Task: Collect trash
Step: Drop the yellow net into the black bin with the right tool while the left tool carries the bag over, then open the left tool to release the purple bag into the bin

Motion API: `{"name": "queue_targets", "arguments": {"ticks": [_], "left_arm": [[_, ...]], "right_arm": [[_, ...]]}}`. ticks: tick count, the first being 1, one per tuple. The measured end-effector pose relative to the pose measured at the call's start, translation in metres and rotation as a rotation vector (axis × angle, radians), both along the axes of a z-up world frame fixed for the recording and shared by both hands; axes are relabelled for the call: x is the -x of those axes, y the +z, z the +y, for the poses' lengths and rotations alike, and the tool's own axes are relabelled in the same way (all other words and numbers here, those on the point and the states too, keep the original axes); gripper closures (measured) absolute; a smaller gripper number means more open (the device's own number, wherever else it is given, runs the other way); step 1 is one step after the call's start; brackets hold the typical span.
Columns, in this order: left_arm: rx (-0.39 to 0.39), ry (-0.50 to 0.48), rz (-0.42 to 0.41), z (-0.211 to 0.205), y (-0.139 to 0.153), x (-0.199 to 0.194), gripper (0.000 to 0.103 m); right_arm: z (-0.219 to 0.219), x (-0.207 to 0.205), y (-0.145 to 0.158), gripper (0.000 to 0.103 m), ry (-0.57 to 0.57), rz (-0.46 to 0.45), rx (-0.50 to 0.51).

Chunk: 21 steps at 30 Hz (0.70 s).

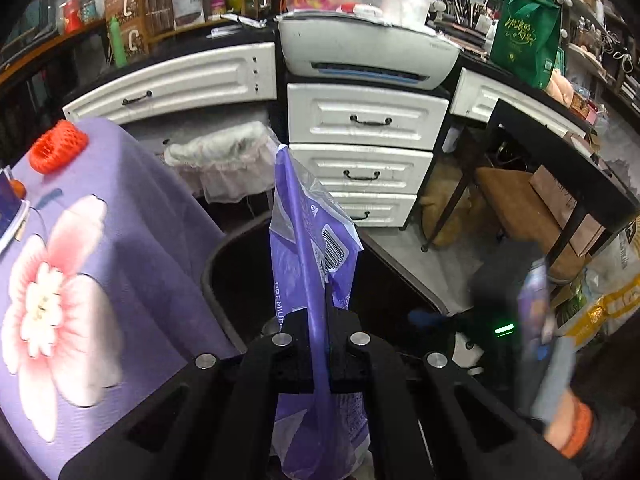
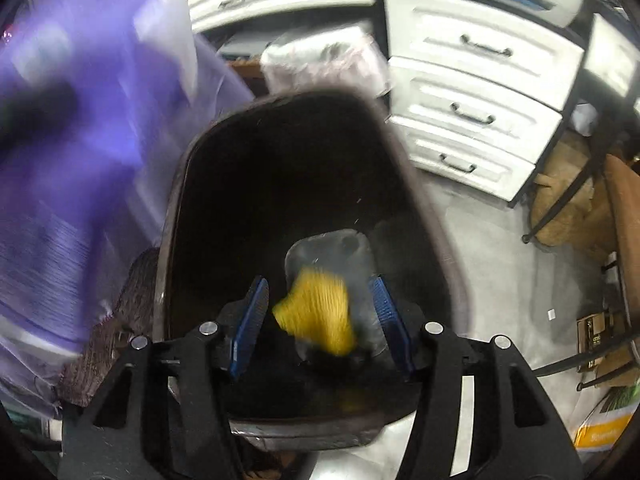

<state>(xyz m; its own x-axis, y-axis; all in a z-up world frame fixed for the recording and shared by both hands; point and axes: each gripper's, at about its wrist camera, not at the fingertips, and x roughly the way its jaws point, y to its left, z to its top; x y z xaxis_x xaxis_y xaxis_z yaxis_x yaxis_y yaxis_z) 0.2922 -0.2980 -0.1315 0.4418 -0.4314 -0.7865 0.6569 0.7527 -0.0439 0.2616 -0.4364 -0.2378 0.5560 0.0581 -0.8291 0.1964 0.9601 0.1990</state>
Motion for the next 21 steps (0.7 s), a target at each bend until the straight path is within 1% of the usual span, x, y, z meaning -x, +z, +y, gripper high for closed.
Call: {"name": "queue_targets", "arguments": {"ticks": [3, 5, 9, 14, 19, 21], "left_arm": [[-0.026, 0.001, 0.021, -0.007, -0.017, -0.001, 0.101], [-0.039, 0.004, 0.045, -0.013, -0.03, -0.003, 0.101], [-0.063, -0.001, 0.079, -0.022, -0.048, -0.003, 0.101], [-0.099, -0.02, 0.091, -0.035, -0.064, 0.0, 0.101], [-0.132, -0.054, 0.084, -0.045, -0.074, 0.004, 0.101], [-0.154, -0.071, 0.087, -0.049, -0.078, 0.006, 0.092]], "right_arm": [[-0.012, 0.013, 0.018, 0.045, -0.04, -0.047, 0.048], [-0.019, 0.02, 0.026, 0.041, -0.066, -0.068, 0.069], [-0.037, 0.036, 0.037, 0.04, -0.115, -0.096, 0.109], [-0.051, 0.041, 0.038, 0.039, -0.165, -0.105, 0.088], [-0.054, 0.046, 0.041, 0.039, -0.174, -0.112, 0.077], [-0.053, 0.047, 0.042, 0.039, -0.174, -0.117, 0.078]]}}
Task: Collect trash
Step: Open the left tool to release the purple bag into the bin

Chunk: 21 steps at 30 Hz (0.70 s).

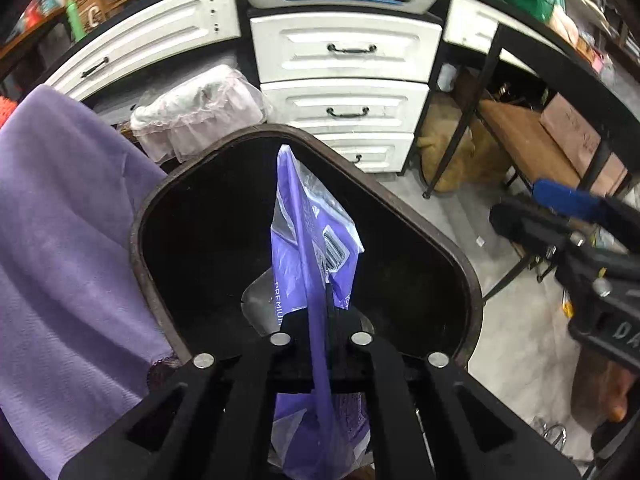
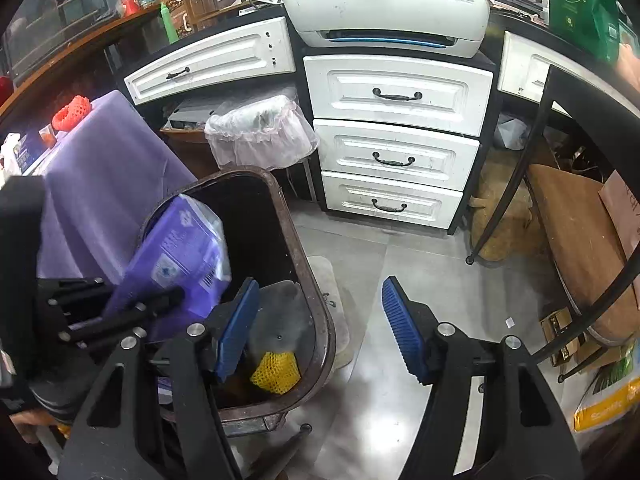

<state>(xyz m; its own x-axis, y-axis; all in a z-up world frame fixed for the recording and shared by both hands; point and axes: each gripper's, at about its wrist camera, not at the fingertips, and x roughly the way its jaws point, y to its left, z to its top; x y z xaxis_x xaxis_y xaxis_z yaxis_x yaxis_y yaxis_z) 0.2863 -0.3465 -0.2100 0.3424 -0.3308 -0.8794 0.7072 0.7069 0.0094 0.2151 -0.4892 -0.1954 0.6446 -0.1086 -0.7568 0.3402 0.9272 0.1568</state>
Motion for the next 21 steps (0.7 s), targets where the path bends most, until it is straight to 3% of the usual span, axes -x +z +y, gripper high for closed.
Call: {"name": "queue_targets", "arguments": {"ticks": [2, 3, 13, 21], "left_arm": [[-0.017, -0.01, -0.014, -0.002, -0.001, 0.002, 0.039], [-0.012, -0.012, -0.035, -0.001, 0.001, 0.005, 0.031], [0.044, -0.089, -0.127, 0.017, 0.035, 0.035, 0.023], [0.159, -0.163, -0.211, 0.06, 0.103, 0.069, 0.013]], "right_arm": [[0.001, 0.0, 0.002, 0.038, 0.001, -0.003, 0.004], [0.001, 0.0, 0.003, 0.038, 0.0, -0.007, 0.009], [0.0, 0.001, 0.021, 0.034, 0.008, -0.04, 0.03], [0.021, -0.003, 0.037, 0.029, 0.079, -0.068, 0.032]]}}
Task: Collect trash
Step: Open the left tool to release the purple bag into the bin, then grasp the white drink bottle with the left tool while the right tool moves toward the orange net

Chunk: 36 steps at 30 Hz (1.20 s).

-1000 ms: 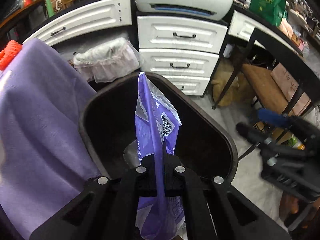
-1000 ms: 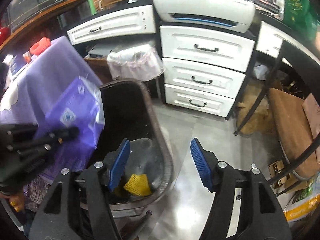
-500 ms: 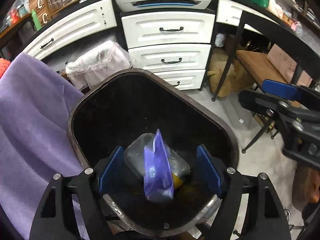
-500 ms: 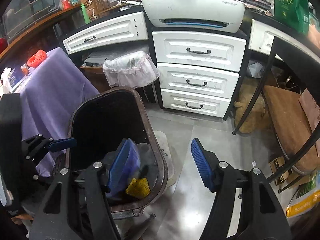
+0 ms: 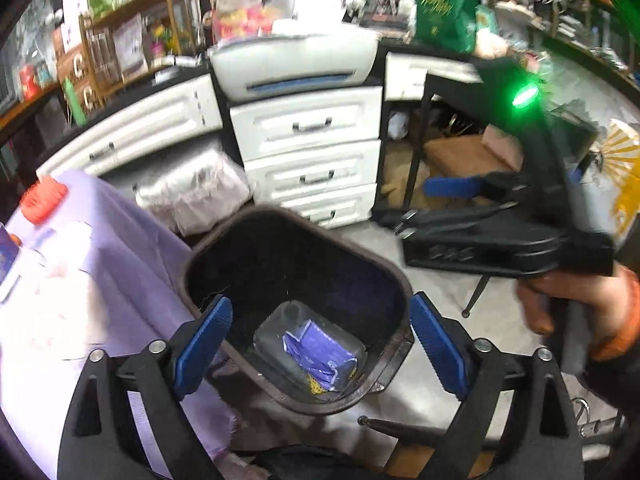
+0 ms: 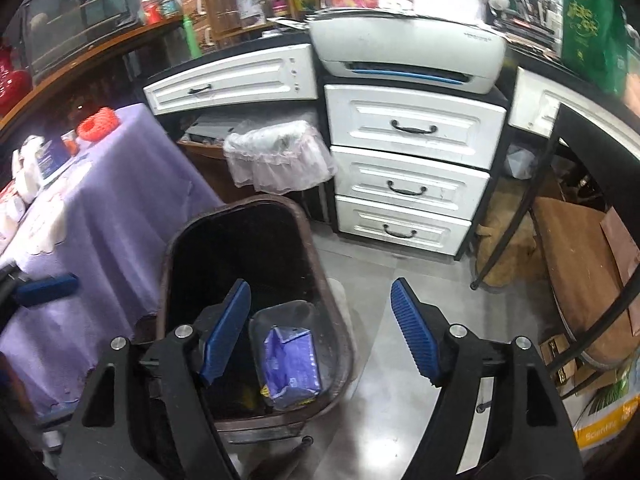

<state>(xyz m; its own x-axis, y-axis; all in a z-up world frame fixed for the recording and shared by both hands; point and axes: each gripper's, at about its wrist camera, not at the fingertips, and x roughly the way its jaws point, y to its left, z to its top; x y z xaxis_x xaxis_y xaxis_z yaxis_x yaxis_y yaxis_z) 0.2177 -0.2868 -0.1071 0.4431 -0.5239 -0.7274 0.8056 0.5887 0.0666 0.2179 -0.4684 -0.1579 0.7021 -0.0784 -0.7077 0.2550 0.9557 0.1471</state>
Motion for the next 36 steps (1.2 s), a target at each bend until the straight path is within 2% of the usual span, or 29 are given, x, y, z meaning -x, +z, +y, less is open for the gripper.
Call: {"name": "queue_targets", "arguments": {"ticks": [4, 8, 13, 21, 24, 29, 33, 36], "left_arm": [[0.02, -0.026, -0.026, 0.032, 0.028, 0.005, 0.01], [0.014, 0.0, -0.06, 0.069, 0.047, 0.001, 0.009], [-0.004, 0.091, -0.09, 0.123, 0.06, -0.015, 0.009], [-0.026, 0.29, -0.158, 0.211, 0.078, -0.049, 0.006], [-0.07, 0.331, -0.207, 0.235, 0.086, -0.064, 0.006], [-0.17, 0.279, -0.162, 0.264, 0.086, -0.099, 0.006], [-0.232, 0.219, -0.095, 0.281, 0.075, -0.12, 0.006], [-0.3, 0.185, -0.058, 0.282, 0.063, -0.136, 0.01]], "right_arm": [[0.019, -0.001, 0.015, 0.026, 0.062, -0.026, -0.01], [0.041, -0.004, 0.031, 0.026, 0.143, -0.045, -0.055], [0.079, -0.011, 0.055, 0.026, 0.268, -0.066, -0.072], [0.16, -0.034, 0.087, 0.023, 0.452, -0.101, -0.017], [0.188, -0.041, 0.091, 0.023, 0.506, -0.105, 0.011], [0.208, -0.043, 0.088, 0.023, 0.552, -0.092, 0.036], [0.213, -0.045, 0.083, 0.023, 0.555, -0.067, 0.044], [0.212, -0.048, 0.081, 0.023, 0.546, -0.056, 0.04]]}}
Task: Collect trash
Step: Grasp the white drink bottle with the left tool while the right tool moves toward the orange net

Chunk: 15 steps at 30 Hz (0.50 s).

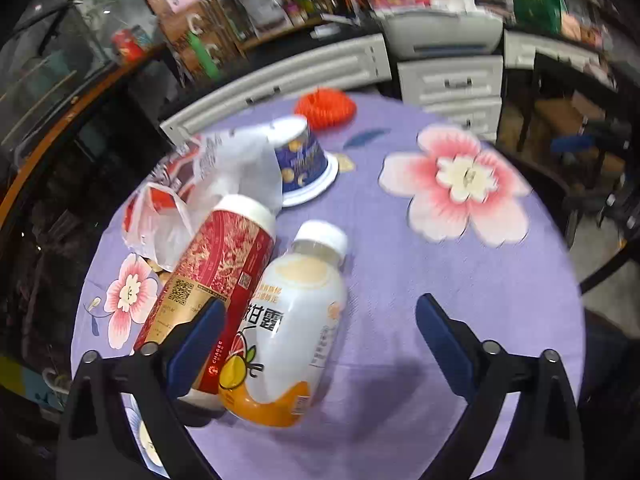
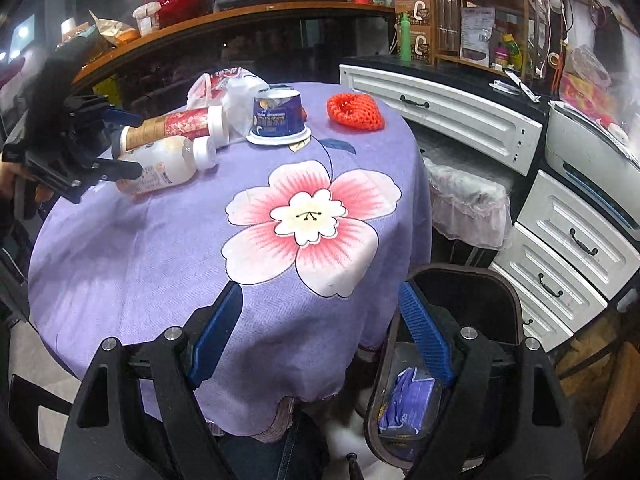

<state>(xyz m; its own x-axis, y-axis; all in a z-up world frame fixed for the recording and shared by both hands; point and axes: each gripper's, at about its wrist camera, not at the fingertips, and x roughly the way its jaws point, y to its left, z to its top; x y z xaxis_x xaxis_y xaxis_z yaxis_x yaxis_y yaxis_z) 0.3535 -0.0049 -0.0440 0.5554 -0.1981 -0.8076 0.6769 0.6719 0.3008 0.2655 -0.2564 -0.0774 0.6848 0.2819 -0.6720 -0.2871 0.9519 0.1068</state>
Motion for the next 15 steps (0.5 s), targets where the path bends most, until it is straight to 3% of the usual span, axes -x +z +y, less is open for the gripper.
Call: {"name": "queue_targets", "arguments": {"ticks": [10, 15], "left_arm": [[-0.108, -0.026, 0.114, -0.005, -0.025, -0.028, 0.015], [-0.172, -0.023, 0.139, -0.01, -0.037, -0.038, 0.026]], "right_arm": [[0.005, -0.006, -0.005, 0.023, 0.003, 0.021, -0.001], [0.006, -0.008, -0.005, 0.023, 0.007, 0.025, 0.002]]}}
